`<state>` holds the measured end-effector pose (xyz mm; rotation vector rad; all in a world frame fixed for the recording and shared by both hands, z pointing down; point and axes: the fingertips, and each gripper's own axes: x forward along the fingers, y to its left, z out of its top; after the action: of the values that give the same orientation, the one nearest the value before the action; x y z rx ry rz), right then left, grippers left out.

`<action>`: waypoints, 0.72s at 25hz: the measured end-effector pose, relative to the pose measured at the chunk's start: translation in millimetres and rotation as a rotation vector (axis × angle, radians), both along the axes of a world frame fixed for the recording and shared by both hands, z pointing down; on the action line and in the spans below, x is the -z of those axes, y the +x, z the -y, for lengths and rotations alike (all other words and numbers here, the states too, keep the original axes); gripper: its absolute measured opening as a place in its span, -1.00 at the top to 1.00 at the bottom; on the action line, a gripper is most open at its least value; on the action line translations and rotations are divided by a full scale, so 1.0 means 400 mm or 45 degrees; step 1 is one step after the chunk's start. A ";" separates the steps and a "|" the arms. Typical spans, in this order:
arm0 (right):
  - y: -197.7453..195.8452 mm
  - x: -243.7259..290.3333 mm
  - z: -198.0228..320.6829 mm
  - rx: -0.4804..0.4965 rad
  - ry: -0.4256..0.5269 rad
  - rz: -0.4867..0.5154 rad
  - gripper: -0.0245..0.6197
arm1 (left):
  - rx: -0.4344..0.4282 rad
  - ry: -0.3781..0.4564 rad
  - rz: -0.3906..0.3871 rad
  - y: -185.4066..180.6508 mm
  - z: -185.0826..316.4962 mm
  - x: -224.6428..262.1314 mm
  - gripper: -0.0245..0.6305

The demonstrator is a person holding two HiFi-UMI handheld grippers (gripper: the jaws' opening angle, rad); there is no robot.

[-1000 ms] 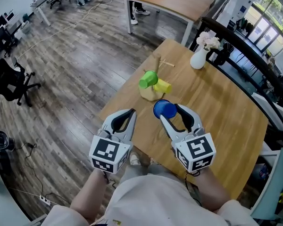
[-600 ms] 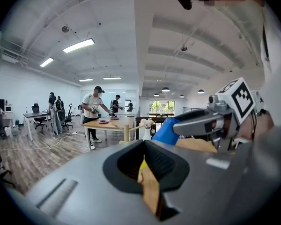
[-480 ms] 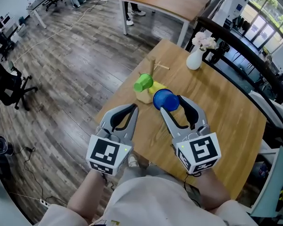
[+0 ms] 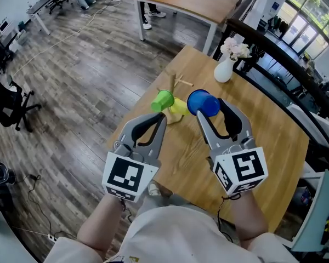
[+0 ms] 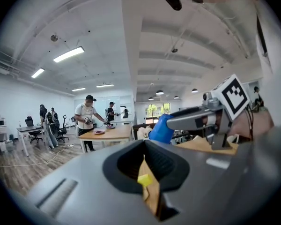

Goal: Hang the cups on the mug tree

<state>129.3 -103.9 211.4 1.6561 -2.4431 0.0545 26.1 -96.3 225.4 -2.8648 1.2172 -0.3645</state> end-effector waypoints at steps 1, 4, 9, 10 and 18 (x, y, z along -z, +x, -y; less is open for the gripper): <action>0.008 0.001 0.011 -0.008 0.003 0.000 0.22 | -0.001 0.005 0.004 0.002 0.010 -0.001 0.92; 0.020 -0.002 0.044 -0.020 0.002 0.003 0.22 | -0.011 0.000 0.019 0.014 0.040 -0.008 0.92; 0.015 -0.020 0.095 -0.015 -0.018 0.027 0.22 | -0.018 -0.025 0.034 0.028 0.083 -0.025 0.92; 0.012 -0.026 0.105 -0.013 -0.023 0.029 0.22 | -0.017 -0.030 0.035 0.029 0.090 -0.029 0.92; -0.001 -0.094 0.170 -0.008 -0.094 0.038 0.22 | -0.014 -0.075 0.040 0.025 0.145 -0.069 0.92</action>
<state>129.0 -171.9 248.9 1.6439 -2.4265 0.1690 36.1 -154.4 252.8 -2.9017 1.2050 -0.4514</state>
